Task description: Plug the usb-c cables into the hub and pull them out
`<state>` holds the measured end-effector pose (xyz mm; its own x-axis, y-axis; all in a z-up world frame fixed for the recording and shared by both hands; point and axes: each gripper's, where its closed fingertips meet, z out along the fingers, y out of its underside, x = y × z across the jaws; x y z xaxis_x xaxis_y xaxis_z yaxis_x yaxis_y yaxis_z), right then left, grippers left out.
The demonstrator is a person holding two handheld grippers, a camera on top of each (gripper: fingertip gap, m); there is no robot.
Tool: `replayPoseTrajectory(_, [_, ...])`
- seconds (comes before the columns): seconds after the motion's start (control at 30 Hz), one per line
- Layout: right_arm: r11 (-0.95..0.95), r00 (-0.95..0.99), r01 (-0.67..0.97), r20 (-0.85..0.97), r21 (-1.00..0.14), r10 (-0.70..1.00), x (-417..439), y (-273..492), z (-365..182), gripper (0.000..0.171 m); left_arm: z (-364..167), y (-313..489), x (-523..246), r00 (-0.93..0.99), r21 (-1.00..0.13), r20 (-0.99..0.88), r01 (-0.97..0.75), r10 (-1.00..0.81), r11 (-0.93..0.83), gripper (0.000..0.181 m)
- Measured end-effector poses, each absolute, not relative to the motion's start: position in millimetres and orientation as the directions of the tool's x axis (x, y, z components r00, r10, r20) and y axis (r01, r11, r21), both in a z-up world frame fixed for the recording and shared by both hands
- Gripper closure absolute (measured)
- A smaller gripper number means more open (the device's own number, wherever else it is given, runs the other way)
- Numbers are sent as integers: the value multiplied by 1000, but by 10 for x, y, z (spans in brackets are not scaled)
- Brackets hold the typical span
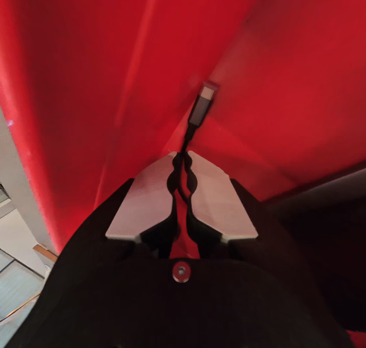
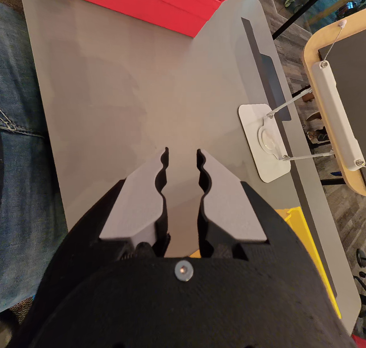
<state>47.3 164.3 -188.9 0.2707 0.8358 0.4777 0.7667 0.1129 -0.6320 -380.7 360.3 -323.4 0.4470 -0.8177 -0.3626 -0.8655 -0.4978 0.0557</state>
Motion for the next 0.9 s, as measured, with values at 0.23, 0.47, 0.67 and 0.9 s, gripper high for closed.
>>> replayPoseTrajectory(0.23, [103, 282, 764, 474, -637, 834, 514, 1633, -1875, 146, -3212, 3540, -3755, 402, 91, -351, -884, -846, -458, 179])
replayPoseTrajectory(0.47, [109, 281, 761, 477, -640, 833, 509, 1631, -1842, 146, -2684, 3512, -3603, 437, -104, -465, -891, -770, -443, 181])
replayPoseTrajectory(0.67, [129, 279, 737, 472, -664, 836, 403, 1622, -1785, 146, -1818, 3486, -3427, 498, -327, -577, -867, -648, -375, 181])
replayPoseTrajectory(0.9, [166, 247, 728, 481, -665, 841, 247, 1558, -1753, 146, -1891, 3340, -3262, 498, -301, -499, -867, -709, -397, 181])
